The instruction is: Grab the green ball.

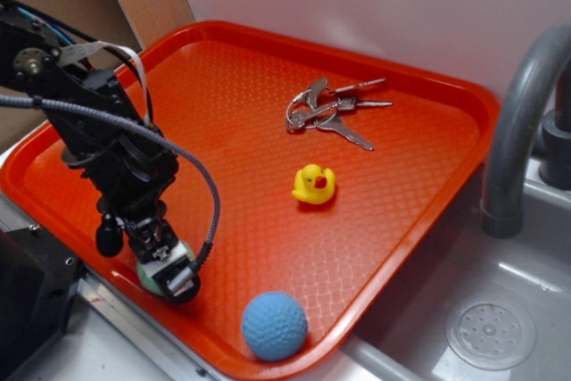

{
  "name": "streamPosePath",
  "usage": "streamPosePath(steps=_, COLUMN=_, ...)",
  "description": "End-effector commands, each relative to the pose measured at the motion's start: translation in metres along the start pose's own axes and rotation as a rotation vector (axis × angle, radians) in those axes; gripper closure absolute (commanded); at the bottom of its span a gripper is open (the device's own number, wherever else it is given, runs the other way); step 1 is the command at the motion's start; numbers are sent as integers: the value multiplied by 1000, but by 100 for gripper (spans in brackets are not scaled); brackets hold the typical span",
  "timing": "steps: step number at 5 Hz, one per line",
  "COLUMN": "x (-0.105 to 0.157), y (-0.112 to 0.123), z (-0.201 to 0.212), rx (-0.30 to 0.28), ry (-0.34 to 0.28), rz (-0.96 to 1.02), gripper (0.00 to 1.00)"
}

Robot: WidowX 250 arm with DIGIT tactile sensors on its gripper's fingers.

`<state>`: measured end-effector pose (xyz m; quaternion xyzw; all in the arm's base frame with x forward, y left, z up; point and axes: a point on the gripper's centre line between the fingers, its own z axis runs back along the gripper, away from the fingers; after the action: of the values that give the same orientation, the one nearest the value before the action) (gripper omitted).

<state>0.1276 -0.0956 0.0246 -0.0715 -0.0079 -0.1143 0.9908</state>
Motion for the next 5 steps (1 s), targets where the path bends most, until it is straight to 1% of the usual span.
streamPosePath(steps=1, x=-1, y=-5, z=5, rx=21, ry=-8, rz=-5, gripper=100)
streamPosePath(steps=2, x=-2, y=6, z=35, rx=17, ry=-16, rz=1, gripper=100)
streamPosePath(steps=3, x=0, y=51, z=92, rx=25, ry=-42, rz=176, gripper=100)
streamPosePath(steps=4, x=2, y=88, z=151, rx=124, ry=-46, rz=311, gripper=100)
streamPosePath(steps=5, x=6, y=115, z=209, rx=191, ry=-106, rz=372, gripper=100)
